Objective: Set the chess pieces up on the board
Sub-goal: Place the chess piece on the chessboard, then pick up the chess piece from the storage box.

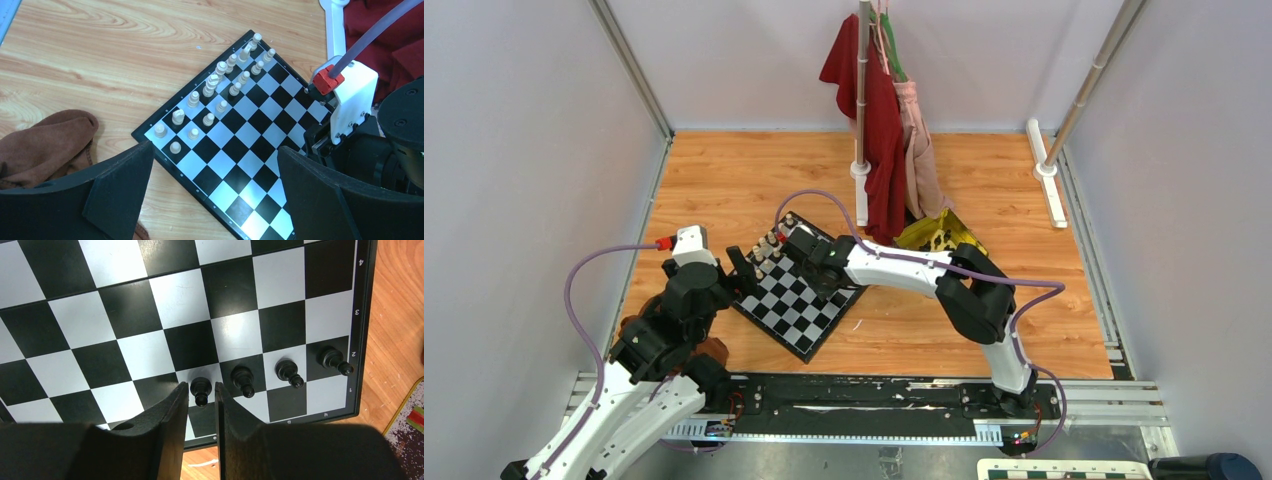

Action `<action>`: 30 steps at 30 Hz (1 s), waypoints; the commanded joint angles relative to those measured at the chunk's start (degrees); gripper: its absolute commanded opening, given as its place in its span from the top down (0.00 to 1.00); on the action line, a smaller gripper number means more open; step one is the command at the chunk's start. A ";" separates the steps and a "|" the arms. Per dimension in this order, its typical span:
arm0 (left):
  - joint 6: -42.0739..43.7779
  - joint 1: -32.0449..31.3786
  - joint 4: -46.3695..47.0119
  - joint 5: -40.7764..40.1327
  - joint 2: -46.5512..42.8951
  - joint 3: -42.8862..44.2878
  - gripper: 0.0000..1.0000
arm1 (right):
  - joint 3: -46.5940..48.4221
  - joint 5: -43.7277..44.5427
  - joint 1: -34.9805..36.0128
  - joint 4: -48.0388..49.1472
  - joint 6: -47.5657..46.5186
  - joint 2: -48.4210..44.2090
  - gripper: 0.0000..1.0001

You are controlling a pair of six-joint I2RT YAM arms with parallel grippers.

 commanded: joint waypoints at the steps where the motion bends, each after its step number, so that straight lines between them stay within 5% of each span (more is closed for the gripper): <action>1: 0.24 -0.68 0.86 -0.48 -0.01 -0.66 0.00 | -0.25 0.17 -0.39 -1.20 -0.57 -2.82 0.70; 19: 0.07 -0.76 0.75 -0.86 -0.53 -0.76 0.00 | -0.69 6.76 -0.95 -2.79 -1.69 -13.22 0.70; 30: -0.07 -0.85 0.80 -0.88 -0.56 -0.85 0.00 | -10.95 14.17 -14.89 -3.09 3.29 -27.35 0.70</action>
